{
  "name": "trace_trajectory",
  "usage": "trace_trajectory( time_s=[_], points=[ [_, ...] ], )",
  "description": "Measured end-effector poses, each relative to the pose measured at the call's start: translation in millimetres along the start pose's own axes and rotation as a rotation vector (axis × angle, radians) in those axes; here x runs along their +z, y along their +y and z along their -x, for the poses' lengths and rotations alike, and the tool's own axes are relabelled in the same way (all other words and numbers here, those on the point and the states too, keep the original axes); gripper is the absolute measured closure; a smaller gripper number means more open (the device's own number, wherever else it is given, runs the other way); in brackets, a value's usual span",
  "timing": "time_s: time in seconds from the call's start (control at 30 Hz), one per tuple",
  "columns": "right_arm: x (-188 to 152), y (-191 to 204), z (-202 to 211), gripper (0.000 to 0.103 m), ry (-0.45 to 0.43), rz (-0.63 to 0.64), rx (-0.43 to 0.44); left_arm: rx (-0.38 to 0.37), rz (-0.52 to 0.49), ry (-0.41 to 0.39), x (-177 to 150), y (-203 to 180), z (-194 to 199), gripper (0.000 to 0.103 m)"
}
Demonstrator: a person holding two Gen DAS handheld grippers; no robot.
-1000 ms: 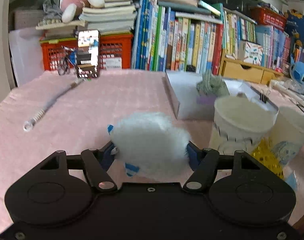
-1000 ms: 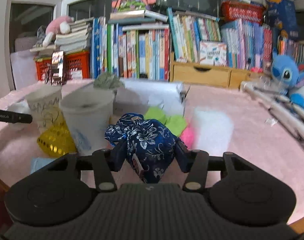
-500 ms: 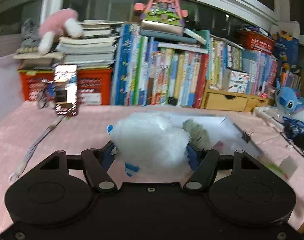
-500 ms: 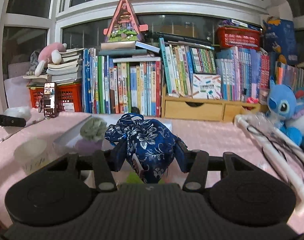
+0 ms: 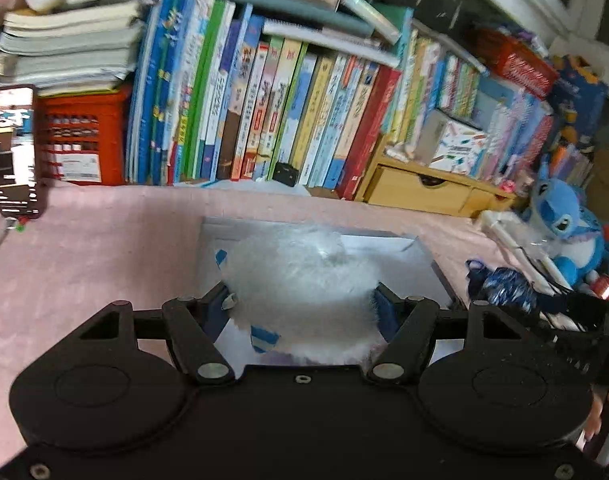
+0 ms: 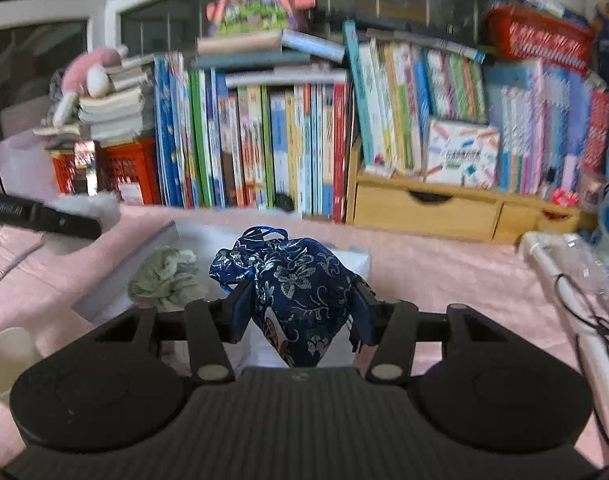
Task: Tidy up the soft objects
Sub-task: 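Lift the cotton ball with the left tool while the right tool grasps and lifts the navy floral pouch, then lower the cotton ball and navy pouch into the gray tray and open both tools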
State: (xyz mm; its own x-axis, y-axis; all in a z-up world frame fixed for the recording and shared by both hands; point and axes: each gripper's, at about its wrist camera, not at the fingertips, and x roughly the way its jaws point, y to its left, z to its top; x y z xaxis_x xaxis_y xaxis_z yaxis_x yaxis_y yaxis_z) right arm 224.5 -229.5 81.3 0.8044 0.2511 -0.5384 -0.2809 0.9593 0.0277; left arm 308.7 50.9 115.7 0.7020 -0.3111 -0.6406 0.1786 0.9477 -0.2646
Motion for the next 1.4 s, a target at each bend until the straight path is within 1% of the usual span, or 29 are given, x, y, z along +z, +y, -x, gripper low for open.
trace_trajectory(
  time_s=[0.17, 0.37, 0.6, 0.8, 0.83, 0.87, 0.9, 0.97, 1.07, 1.1, 1.13, 1.2, 1.23, 1.3, 1.4],
  points=[
    [5.4, -1.8, -41.6, 0.047, 0.085, -0.026, 0.010, 0.062, -0.027, 0.095, 11.6, -15.3, -51.0, 0.035],
    [7.3, 0.2, -74.2, 0.047, 0.176, 0.004, 0.005, 0.074, -0.048, 0.154, 12.6, -26.8, -83.1, 0.035],
    [4.3, 7.7, -97.0, 0.047, 0.245, 0.055, -0.008, 0.093, -0.106, 0.207, 7.2, -34.7, -101.9, 0.035],
    [-1.6, 14.2, -108.2, 0.047, 0.287, 0.088, 0.004, 0.092, -0.109, 0.227, 2.2, -32.9, -112.0, 0.035],
    [-1.8, 14.9, -109.6, 0.047, 0.289, 0.090, 0.004, 0.092, -0.107, 0.236, 1.3, -32.2, -114.6, 0.039],
    [-1.7, 14.9, -110.2, 0.047, 0.291, 0.087, 0.006, 0.093, -0.097, 0.259, 0.7, -30.8, -118.4, 0.045],
    [-1.9, 14.4, -110.8, 0.047, 0.294, 0.081, 0.009, 0.086, -0.082, 0.274, -0.2, -29.4, -121.4, 0.047],
    [-2.3, 13.7, -111.9, 0.047, 0.294, 0.075, 0.010, 0.074, -0.059, 0.287, -1.6, -26.9, -124.0, 0.048],
    [-2.7, 12.2, -111.1, 0.043, 0.289, 0.065, 0.011, 0.064, -0.067, 0.273, -0.3, -27.5, -120.6, 0.048],
    [-2.8, 11.4, -110.7, 0.042, 0.287, 0.062, 0.013, 0.063, -0.068, 0.272, 0.6, -27.6, -118.9, 0.047],
    [-2.8, 11.1, -109.7, 0.037, 0.284, 0.059, 0.014, 0.061, -0.067, 0.270, 1.5, -27.6, -116.7, 0.046],
    [-1.9, 10.0, -107.3, 0.036, 0.277, 0.055, 0.015, 0.055, -0.064, 0.265, 4.0, -27.5, -111.7, 0.040],
    [-1.2, 9.5, -106.0, 0.032, 0.273, 0.052, 0.016, 0.055, -0.061, 0.262, 5.5, -27.5, -109.0, 0.038],
    [1.4, 9.0, -102.0, 0.031, 0.263, 0.044, 0.022, 0.057, -0.057, 0.253, 8.1, -27.5, -101.6, 0.032],
    [6.6, 9.3, -92.8, 0.030, 0.234, 0.032, 0.030, 0.056, -0.062, 0.228, 12.5, -27.8, -87.4, 0.029]
  ],
)
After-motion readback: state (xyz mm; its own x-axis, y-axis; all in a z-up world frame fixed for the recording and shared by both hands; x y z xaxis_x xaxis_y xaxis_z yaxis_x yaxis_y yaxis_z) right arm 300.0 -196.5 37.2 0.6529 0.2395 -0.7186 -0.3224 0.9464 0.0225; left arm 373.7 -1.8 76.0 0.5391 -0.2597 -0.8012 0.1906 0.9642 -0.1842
